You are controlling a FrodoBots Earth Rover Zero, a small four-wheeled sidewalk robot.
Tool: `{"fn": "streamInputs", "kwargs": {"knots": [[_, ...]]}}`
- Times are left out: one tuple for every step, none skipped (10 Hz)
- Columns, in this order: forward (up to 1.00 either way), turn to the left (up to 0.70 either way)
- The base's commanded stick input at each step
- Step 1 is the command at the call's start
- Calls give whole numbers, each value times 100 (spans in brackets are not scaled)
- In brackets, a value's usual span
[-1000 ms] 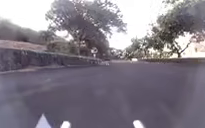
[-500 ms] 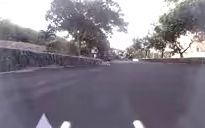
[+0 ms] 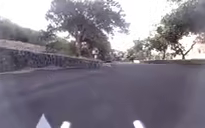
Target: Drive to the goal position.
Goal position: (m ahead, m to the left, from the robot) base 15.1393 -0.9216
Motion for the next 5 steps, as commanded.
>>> {"fn": "streamInputs", "kwargs": {"knots": [[67, 2], [67, 2], [67, 2], [67, 2], [67, 2]]}}
